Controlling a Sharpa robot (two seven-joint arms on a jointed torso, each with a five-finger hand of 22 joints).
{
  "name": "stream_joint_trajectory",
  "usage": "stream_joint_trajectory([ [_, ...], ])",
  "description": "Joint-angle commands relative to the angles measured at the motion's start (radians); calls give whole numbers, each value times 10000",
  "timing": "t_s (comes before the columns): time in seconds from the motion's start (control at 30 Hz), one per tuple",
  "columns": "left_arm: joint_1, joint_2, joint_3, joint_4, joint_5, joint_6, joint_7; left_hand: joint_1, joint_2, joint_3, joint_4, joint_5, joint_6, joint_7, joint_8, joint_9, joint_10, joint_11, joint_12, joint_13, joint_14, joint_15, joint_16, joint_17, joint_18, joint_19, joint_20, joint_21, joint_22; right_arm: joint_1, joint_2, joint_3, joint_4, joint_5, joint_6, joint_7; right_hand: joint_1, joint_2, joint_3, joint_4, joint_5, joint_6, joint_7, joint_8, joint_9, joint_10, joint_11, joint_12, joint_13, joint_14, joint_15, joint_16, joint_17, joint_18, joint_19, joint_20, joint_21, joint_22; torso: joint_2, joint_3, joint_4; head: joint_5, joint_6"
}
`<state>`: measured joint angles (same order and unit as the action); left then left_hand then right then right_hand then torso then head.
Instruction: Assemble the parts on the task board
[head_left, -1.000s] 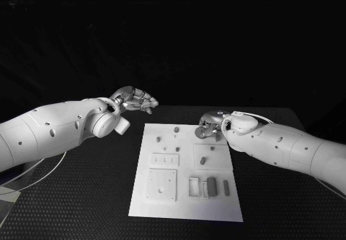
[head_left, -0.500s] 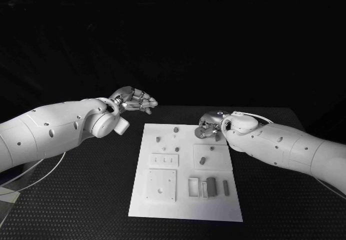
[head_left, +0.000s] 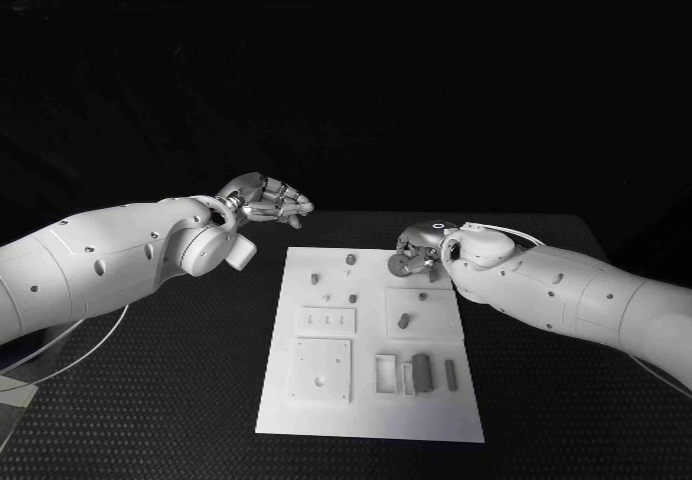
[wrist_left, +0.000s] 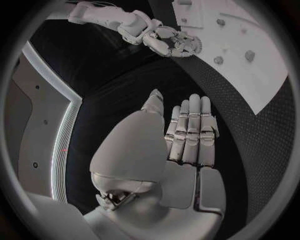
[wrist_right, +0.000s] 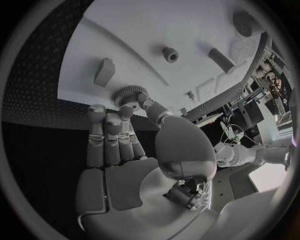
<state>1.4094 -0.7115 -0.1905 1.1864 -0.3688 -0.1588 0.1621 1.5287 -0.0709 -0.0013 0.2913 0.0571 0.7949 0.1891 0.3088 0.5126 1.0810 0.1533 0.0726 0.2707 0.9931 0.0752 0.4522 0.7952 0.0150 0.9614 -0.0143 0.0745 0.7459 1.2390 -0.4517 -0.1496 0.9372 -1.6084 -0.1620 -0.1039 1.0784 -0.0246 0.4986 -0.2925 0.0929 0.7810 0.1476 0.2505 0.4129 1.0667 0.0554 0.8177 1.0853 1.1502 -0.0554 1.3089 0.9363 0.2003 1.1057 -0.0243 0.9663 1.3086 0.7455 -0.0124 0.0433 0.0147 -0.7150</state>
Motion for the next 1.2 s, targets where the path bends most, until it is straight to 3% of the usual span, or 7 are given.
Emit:
stream_joint_trajectory([
  [0.03, 10, 17, 7, 27, 8, 131, 65, -41, -24, 52, 4, -67, 17, 52, -33, 12, -82, 19, -49, 14, -62, 20, -55, 17, -140, -2, -68, -56, -15, -170, -11, -91, -50, -266, 643, -56, 104, 9, 65, 7, 32, 273, 161, 63, -12, 9, -57, 57, -21, 27, -34, 60, 5, 615, -38, -19, 45, 208, 0, -3, 3, -5, -6],
  [0.17, 10, 6, 7, 26, 7, 116, 65, -37, -23, 53, 4, -67, 18, 52, -33, 13, -82, 19, -49, 16, -62, 20, -56, 18, -140, -2, -68, -55, -15, -188, 3, -91, -61, -280, 619, -55, 168, -17, 82, 11, 30, 312, 154, 87, 0, 13, -64, 64, -35, 31, -42, 62, 2, 615, -43, -15, 59, 207, 0, -2, 1, -19, -18],
  [0.57, 10, 7, 7, 32, 6, 116, 64, -31, -17, 54, 6, -67, 20, 51, -35, 17, -82, 18, -47, 19, -61, 19, -57, 22, -143, -1, -69, -54, -16, -301, 55, -93, -106, -557, 361, -126, -147, -454, -5, 125, 27, 481, 124, 184, 52, 59, -92, 105, -103, 83, -66, 73, -18, 615, 6, 25, 104, 182, -1, -2, 5, -46, -24],
  [0.9, 10, -9, 7, 24, -9, 113, 59, -12, -13, 59, 3, -67, 22, 50, -37, 23, -83, 17, -46, 24, -61, 18, -61, 27, -144, -2, -71, -54, -17, -357, 80, -96, -124, -853, 180, -153, -182, -552, 71, 126, 33, 629, 71, 272, 114, 133, -143, 159, -131, 160, -114, 113, -17, 615, 77, -6, 145, 182, 7, 4, 9, -2, -38],
  [1.2, 10, -27, 7, 28, -9, 100, 59, -8, -6, 60, 6, -67, 24, 49, -37, 26, -82, 17, -45, 27, -60, 18, -62, 30, -146, -2, -71, -53, -18, -356, 42, -96, -62, -1040, -315, -181, -283, -467, 172, 187, 29, 1008, -54, 488, 274, 222, -260, 191, -195, 245, -223, 138, -24, 615, 155, -34, 198, 181, -4, -11, 7, -2, -18],
])
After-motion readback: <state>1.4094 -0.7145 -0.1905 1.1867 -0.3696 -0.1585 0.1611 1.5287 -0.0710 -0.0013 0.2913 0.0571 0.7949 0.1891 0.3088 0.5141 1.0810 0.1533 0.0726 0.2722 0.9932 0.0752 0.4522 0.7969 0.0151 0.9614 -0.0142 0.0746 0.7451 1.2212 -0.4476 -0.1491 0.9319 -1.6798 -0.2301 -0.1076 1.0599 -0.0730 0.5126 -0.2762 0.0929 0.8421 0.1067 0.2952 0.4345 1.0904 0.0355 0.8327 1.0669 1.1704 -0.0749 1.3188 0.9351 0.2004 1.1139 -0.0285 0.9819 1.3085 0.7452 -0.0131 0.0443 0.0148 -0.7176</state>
